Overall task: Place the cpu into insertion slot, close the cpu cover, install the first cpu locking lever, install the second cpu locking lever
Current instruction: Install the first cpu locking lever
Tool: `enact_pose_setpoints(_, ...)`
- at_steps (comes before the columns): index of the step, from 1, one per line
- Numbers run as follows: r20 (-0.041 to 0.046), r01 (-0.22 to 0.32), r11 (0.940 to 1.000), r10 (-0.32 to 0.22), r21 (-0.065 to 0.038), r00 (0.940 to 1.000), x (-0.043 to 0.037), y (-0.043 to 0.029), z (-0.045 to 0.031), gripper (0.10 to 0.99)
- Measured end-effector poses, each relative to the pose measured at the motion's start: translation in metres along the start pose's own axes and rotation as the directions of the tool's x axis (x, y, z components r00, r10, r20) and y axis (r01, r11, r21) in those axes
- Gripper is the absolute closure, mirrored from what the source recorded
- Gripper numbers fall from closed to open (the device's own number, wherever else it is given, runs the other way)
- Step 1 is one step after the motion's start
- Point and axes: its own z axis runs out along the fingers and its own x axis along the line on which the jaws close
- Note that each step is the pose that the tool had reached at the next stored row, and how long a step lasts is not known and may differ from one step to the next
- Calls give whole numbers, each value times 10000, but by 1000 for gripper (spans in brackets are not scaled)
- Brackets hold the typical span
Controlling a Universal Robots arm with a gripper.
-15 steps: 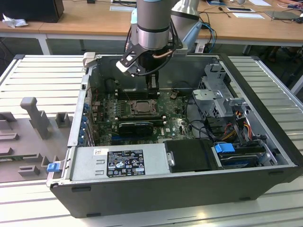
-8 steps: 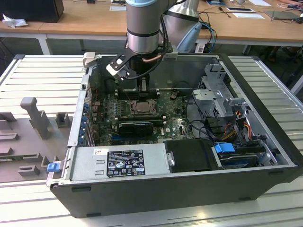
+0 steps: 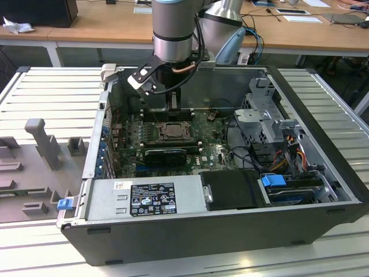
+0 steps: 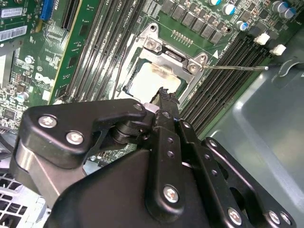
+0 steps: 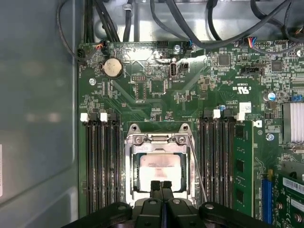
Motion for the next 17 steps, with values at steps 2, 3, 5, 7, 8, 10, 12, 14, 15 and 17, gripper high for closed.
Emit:
enact_pose_setpoints(2,-11,1,10000,-1,0,10000,-2,1,-11,980)
enact_pose_setpoints(3,-22,0,10000,0,1,10000,-2,1,-18,980)
enact_pose_setpoints(5,-23,-1,10000,1,1,10000,-2,1,-33,980)
enact_pose_setpoints(7,-24,-1,10000,1,0,10000,-1,2,-61,980)
enact_pose_setpoints(8,-31,-2,10000,2,1,10000,-1,3,-75,980)
enact_pose_setpoints(10,-44,-2,10000,2,1,10000,0,4,-103,980)
enact_pose_setpoints(12,-46,-2,10000,2,0,10000,1,5,-126,980)
enact_pose_setpoints(14,-51,-2,10000,2,1,10000,1,5,-146,980)
enact_pose_setpoints(15,-56,-2,10000,2,1,10000,1,6,-158,980)
enact_pose_setpoints(17,-69,-3,10000,3,1,10000,3,8,-221,980)
